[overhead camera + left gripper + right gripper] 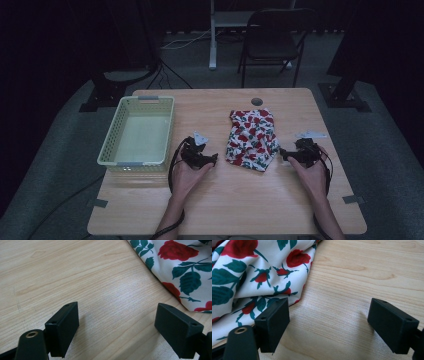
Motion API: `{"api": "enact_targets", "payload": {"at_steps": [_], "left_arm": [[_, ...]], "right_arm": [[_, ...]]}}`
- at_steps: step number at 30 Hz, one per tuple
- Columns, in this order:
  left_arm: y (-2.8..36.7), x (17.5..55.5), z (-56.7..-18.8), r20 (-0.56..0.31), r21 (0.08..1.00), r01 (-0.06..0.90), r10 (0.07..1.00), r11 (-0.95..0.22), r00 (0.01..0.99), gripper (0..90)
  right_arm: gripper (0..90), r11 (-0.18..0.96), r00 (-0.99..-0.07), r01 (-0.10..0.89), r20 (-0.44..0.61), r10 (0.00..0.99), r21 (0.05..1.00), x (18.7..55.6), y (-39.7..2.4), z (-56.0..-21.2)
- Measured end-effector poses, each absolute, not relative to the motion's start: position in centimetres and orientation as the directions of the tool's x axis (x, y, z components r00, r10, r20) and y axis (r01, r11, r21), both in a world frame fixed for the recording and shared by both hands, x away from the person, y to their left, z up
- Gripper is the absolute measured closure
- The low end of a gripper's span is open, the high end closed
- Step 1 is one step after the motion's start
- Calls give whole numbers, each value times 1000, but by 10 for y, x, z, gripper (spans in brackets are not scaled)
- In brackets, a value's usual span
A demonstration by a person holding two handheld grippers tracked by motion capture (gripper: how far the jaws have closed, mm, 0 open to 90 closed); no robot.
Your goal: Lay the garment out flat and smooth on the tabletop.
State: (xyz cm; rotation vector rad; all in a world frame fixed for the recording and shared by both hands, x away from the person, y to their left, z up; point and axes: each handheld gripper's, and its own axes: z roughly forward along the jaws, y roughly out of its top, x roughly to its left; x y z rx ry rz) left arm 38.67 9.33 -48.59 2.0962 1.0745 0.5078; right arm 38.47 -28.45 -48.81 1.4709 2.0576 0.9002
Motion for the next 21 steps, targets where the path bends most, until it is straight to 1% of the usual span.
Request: {"api": "enact_targets", "payload": {"at_steps": [15, 17, 18, 21], "left_arm": [[93, 387, -486, 21, 745, 537, 818, -397, 575, 208], [94, 386, -485, 19, 747, 535, 817, -395, 577, 218], [94, 386, -485, 19, 747, 535, 817, -395, 577, 249], [96, 387, -483, -15, 753, 543, 816, -371, 578, 272]], "right_arm": [[173, 213, -322, 650, 11, 947, 729, 385, -284, -488], [173, 212, -320, 651, 11, 947, 729, 385, -284, -488], [173, 212, -320, 651, 11, 947, 729, 385, -284, -488], [173, 210, -319, 651, 12, 948, 729, 385, -284, -488]]}}
